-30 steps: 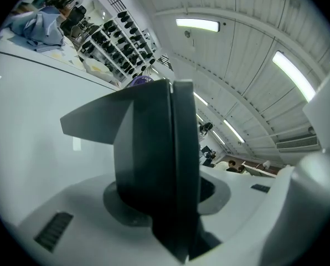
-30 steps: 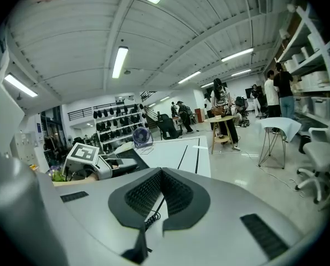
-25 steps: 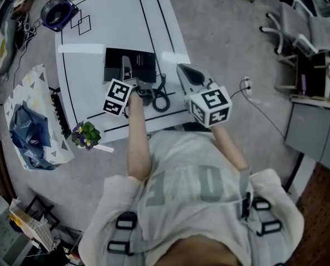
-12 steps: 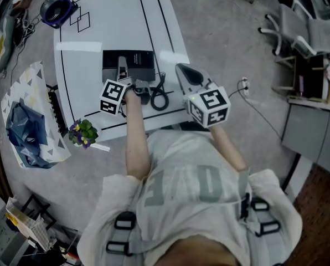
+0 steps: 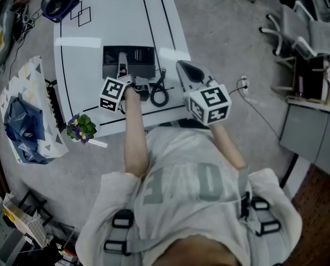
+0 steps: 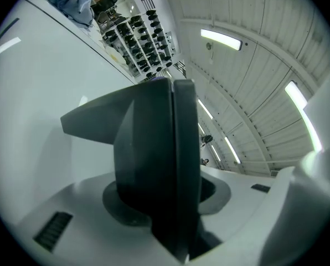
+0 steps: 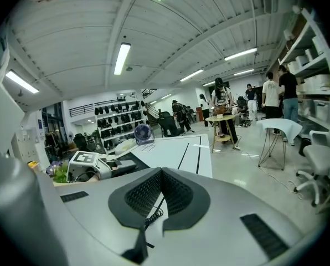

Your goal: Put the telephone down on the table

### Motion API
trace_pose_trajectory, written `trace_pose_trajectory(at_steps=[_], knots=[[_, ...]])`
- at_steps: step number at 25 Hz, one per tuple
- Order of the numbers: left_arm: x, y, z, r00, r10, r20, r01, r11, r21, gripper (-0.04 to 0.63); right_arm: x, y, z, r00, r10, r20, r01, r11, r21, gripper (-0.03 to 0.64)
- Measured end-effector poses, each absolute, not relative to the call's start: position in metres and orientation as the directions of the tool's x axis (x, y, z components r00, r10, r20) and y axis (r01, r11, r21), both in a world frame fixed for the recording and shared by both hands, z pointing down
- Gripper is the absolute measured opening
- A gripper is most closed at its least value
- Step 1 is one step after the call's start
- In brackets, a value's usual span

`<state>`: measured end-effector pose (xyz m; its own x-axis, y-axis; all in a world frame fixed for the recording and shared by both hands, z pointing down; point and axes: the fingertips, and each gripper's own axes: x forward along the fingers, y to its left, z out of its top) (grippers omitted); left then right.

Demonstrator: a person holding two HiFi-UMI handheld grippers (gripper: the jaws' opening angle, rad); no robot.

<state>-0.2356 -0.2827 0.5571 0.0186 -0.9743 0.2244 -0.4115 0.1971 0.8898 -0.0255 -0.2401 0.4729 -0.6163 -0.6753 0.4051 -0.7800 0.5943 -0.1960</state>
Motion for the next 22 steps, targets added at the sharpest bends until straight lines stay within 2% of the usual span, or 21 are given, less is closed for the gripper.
trace_pose_trajectory(at_steps=[8,18,22], knots=[[-0.234,-0.286,0.554,0.064,-0.980,0.190,-0.385,0.152,0.911,0.180,-0.024,-0.240,0.474,-0.607,-0.681,0.409,-0.788,0.582,-0.199,0.008],[-0.241,-0.283,0.554,0.044,-0.985,0.169,-0.294,0.149,0.944,0.287,-0.027,-0.235,0.471,-0.620,-0.677,0.397,-0.778,0.595,-0.202,0.008],[-0.246,-0.280,0.548,0.031,-0.995,0.093,-0.226,0.084,0.971,0.333,-0.029,-0.236,0.468,-0.623,-0.675,0.395,-0.776,0.597,-0.205,0.008]])
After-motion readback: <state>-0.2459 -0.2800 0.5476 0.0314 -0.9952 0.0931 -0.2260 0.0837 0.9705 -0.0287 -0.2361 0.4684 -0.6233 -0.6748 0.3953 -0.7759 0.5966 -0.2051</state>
